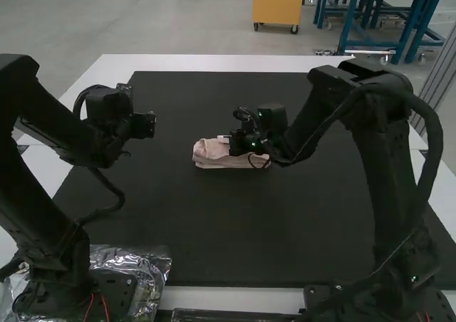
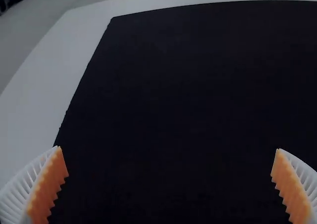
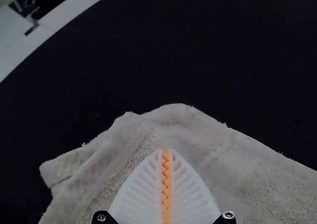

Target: Fold the towel.

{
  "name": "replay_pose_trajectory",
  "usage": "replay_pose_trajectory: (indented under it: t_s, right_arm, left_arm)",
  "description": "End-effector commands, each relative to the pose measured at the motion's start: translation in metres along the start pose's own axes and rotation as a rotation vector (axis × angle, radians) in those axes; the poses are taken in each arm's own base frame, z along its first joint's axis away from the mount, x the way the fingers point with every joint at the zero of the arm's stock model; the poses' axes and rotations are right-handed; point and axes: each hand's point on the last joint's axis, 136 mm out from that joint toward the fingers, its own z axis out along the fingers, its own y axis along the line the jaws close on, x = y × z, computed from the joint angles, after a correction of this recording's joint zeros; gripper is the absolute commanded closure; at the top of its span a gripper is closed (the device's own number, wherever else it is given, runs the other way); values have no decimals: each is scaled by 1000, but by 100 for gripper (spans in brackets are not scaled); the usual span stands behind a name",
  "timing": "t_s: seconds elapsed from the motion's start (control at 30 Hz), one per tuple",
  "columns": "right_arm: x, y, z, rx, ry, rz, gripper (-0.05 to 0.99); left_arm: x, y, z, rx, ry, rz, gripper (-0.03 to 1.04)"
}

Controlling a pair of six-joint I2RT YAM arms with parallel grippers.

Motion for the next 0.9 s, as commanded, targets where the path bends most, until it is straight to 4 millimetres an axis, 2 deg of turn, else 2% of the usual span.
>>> replay_pose_trajectory:
  t_s: [0.0, 0.37, 0.47, 0.5, 0.57, 0.67, 0.77, 0.87]
  right_arm:
    - [-9, -14, 4, 14, -35, -4, 96]
    - [38, -28, 12, 28, 33, 30, 96]
    - [35, -30, 12, 30, 26, 36, 96]
    - [29, -29, 11, 27, 14, 52, 96]
    - [-6, -25, 6, 22, -47, 54, 95]
    - [-74, -24, -17, 40, -157, 26, 93]
    - [-147, -18, -55, 59, -255, 7, 63]
    - [-214, -5, -106, 103, -354, -34, 23]
  left_arm:
    - [-22, 6, -6, -20, -58, -2, 4]
    - [-52, 11, -15, -27, -116, -2, 4]
    - [-66, 11, -18, -26, -139, 3, 4]
    - [-71, 12, -19, -27, -146, 1, 4]
    - [-84, 14, -21, -28, -166, -1, 4]
    - [-107, 18, -27, -34, -201, -3, 4]
    - [-137, 24, -38, -42, -250, 4, 4]
    - [-172, 31, -55, -54, -318, 15, 4]
